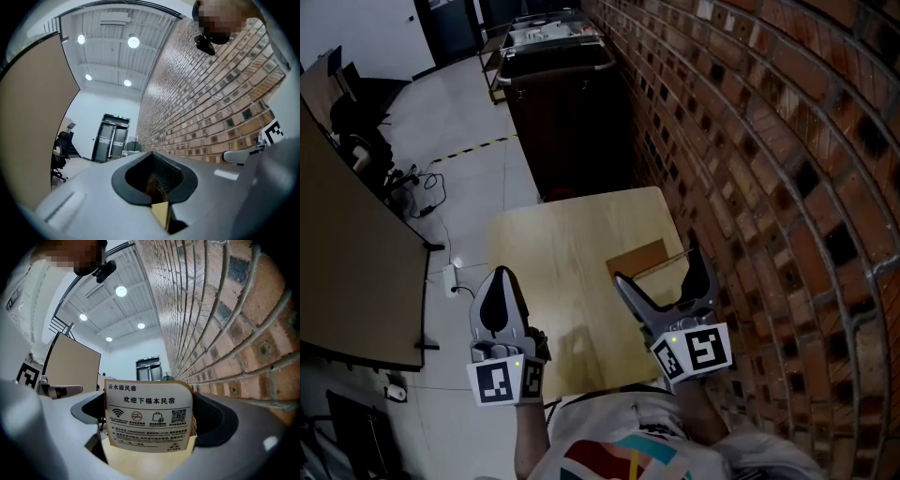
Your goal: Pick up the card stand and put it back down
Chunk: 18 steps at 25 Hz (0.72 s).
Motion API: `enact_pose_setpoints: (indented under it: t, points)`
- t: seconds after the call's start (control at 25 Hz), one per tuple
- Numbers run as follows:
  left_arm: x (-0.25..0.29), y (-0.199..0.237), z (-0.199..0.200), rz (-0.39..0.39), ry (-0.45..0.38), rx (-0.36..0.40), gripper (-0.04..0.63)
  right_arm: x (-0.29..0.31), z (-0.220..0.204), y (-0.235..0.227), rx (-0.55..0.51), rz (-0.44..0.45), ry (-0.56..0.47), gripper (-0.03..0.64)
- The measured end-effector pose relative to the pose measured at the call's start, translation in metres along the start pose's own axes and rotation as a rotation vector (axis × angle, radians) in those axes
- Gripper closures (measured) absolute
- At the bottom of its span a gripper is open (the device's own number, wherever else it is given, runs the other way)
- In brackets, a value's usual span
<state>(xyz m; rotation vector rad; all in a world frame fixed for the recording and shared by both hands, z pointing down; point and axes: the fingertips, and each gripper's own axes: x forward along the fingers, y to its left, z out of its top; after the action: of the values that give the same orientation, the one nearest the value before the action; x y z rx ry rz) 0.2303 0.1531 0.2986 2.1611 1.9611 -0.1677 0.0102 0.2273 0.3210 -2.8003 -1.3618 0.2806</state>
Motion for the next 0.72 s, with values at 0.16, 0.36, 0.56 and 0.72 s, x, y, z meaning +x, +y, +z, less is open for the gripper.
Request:
enact_pose_setpoints:
  t: [0.16, 0.36, 0.56, 0.72]
  points:
    - [-0.001, 0.001, -0.003, 0.003, 0.016, -0.004, 0.591, 0.001, -0.003, 0.000, 0.003, -0.005, 0.008, 0.044]
    - [-0.002, 0.008, -0.008, 0.022, 0.024, -0.023, 0.591, 0.018, -0.026, -0.012, -0.005, -0.022, 0.050, 0.043]
    - [-0.004, 0.016, -0.018, 0.046, 0.050, -0.032, 0.591, 0.068, -0.078, -0.039, -0.016, -0.051, 0.139, 0.043]
    - [-0.006, 0.028, -0.024, 0.079, 0.074, -0.023, 0.591, 0.109, -0.122, -0.062, -0.041, -0.091, 0.204, 0.043]
